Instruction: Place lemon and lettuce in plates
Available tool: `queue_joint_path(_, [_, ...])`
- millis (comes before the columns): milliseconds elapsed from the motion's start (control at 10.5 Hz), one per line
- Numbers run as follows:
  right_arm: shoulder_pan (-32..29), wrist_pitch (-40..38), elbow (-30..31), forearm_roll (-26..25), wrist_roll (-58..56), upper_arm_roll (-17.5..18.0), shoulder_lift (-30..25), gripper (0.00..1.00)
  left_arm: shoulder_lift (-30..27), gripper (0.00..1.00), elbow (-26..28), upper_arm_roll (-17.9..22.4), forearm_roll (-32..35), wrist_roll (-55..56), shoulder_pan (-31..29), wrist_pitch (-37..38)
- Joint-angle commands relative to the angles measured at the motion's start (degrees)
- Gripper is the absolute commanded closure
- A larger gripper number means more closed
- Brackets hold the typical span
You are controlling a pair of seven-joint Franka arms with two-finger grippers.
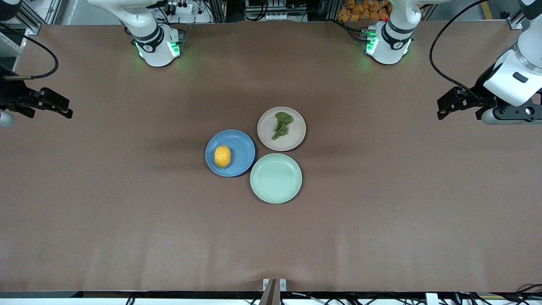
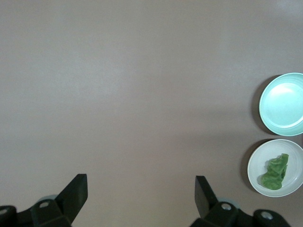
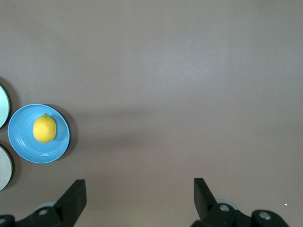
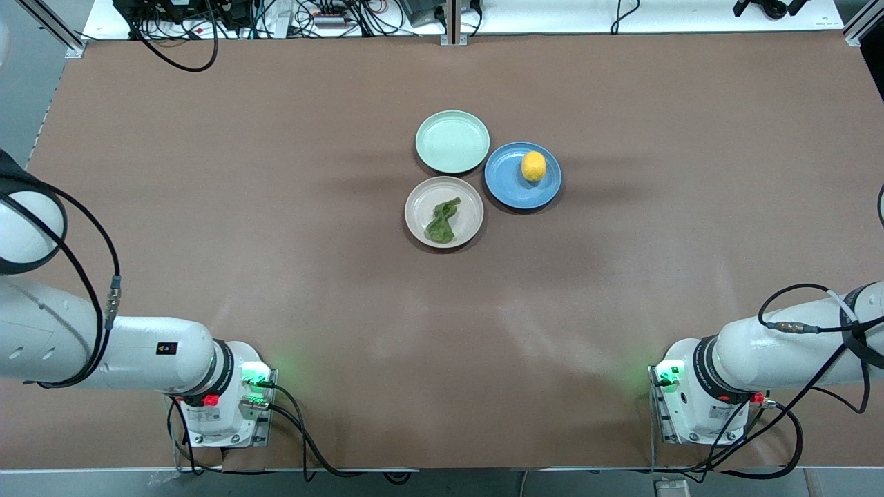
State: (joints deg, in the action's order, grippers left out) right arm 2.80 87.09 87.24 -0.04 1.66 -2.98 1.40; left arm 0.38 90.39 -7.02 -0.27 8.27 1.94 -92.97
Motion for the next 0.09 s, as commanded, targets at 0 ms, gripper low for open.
queue_joint_path(0, [-0.08, -0.52, -0.14, 1.09, 0.63, -0.19, -0.34, 0.0, -0.12, 0.0, -0.83, -0.1, -1.49, -0.97, -0.01, 1.21])
